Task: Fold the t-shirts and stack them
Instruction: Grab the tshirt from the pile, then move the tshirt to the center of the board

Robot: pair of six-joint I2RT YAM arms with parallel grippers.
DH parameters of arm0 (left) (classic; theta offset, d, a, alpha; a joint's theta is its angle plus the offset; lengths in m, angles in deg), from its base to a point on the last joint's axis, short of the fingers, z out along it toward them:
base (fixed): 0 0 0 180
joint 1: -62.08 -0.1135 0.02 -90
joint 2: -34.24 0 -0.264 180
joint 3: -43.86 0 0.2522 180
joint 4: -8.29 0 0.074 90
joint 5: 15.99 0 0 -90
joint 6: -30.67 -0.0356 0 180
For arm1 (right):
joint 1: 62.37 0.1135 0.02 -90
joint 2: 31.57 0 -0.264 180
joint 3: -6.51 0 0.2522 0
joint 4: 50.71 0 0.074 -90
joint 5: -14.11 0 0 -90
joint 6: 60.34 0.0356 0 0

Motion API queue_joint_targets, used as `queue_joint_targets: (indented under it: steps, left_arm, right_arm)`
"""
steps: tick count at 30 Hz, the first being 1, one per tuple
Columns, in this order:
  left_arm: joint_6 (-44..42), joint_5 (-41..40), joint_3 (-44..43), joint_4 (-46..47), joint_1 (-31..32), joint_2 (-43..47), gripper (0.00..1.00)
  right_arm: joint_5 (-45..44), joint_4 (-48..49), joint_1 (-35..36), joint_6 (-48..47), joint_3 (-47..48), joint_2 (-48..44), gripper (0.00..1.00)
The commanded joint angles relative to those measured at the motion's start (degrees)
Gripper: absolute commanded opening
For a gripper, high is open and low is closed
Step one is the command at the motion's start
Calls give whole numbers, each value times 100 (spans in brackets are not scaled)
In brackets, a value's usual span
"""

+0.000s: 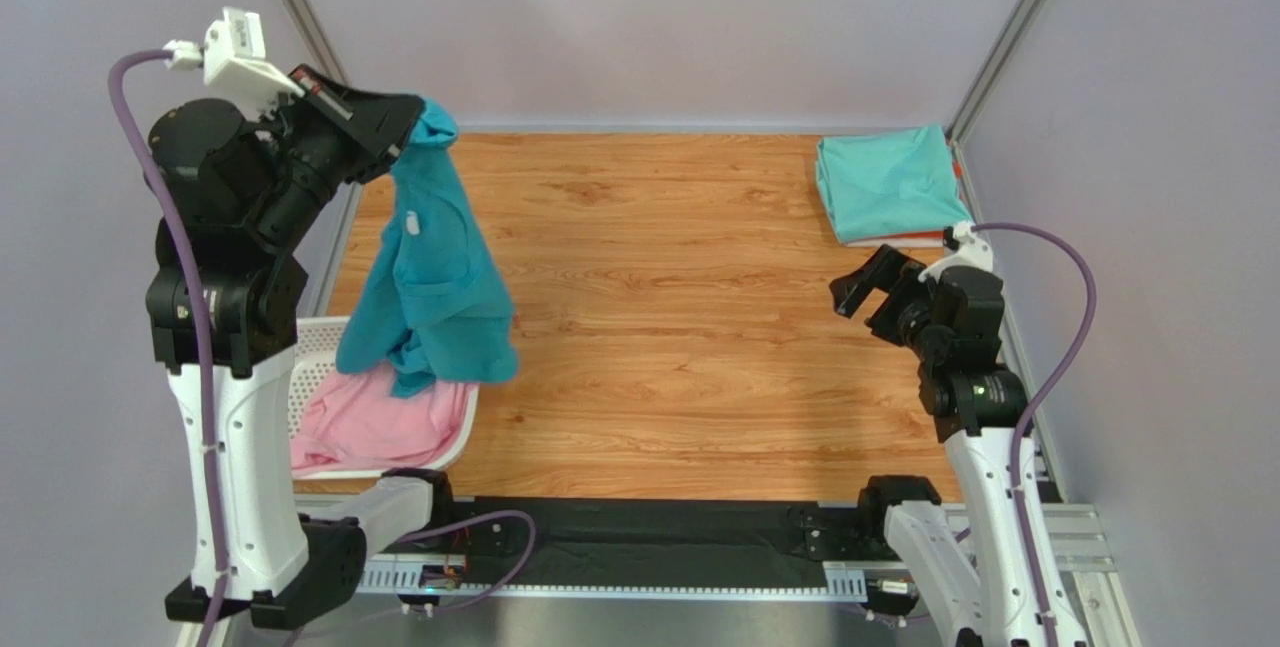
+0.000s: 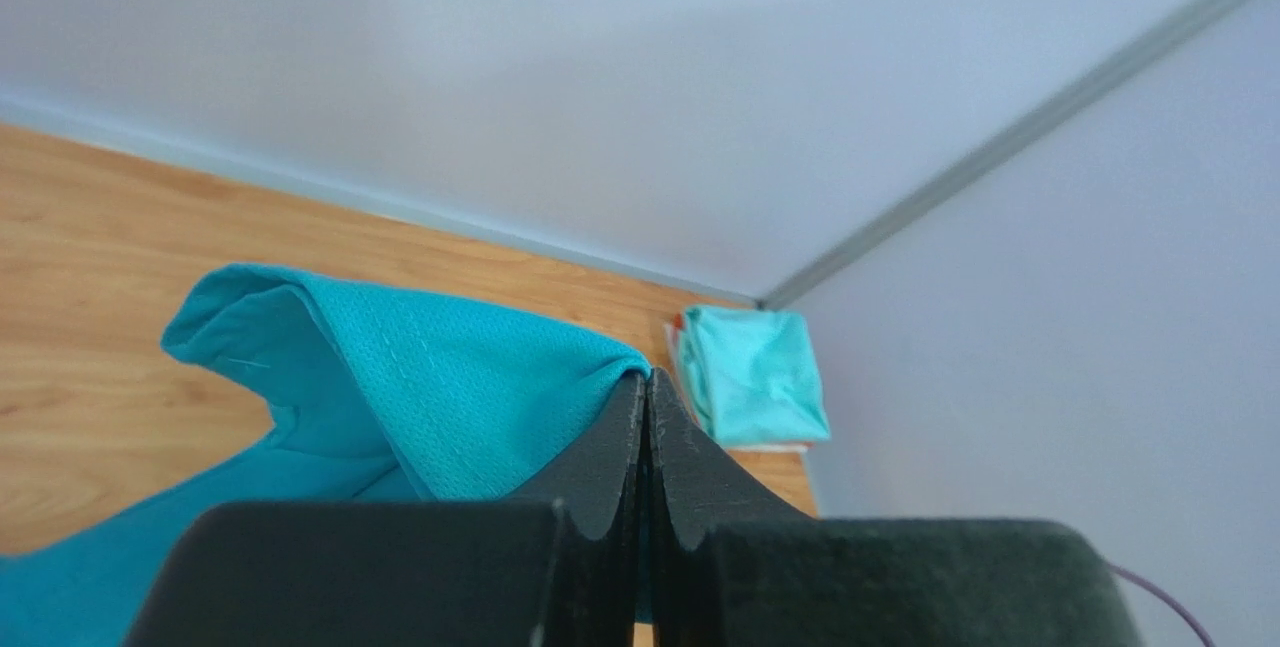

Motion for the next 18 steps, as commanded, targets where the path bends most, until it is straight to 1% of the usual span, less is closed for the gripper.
queue_joint_targets:
  steps: [1, 2, 3, 4, 5, 6, 8, 9, 10, 14, 18]
  left_arm:
    - [-230, 306, -657, 649, 805, -468, 0]
    - [-300, 271, -997, 685, 1044, -626, 0]
    - [-492, 218, -1210, 685, 1281, -1020, 0]
    - [-546, 113, -1394, 668, 1728, -1224, 0]
    - [-625, 104, -1779, 667, 1941, -1417, 0]
    - [-800, 95, -1992, 650, 2143, -1837, 0]
    - [-880, 103, -2353, 615, 2634, -2217, 0]
    - [-941, 121, -2633, 606, 2777, -2541, 0]
    - [-968, 104, -2740, 606, 2995, -2666, 0]
    - [-977, 121, -3092, 790, 3383, -3150, 0]
    - [-951, 270, -2979, 905, 3534, -3282, 0]
  right_arm:
    - [-112, 287, 5, 30, -1, -140, 100]
    - [-112, 287, 5, 4, 17, -184, 100]
    - [-120, 287, 5, -5, 26, -210, 100]
    - [-147, 279, 5, -22, 35, -272, 100]
    - [-164, 287, 5, -31, 26, -298, 100]
    - [-243, 270, 5, -58, 26, -342, 100]
    - [-314, 235, 5, -40, 17, -439, 100]
    - [-340, 226, 5, -40, 0, -474, 100]
    - [-392, 200, 5, -58, -26, -518, 100]
    - [-595, 164, 5, -93, -53, -580, 100]
    - [-648, 164, 5, -84, -79, -545, 100]
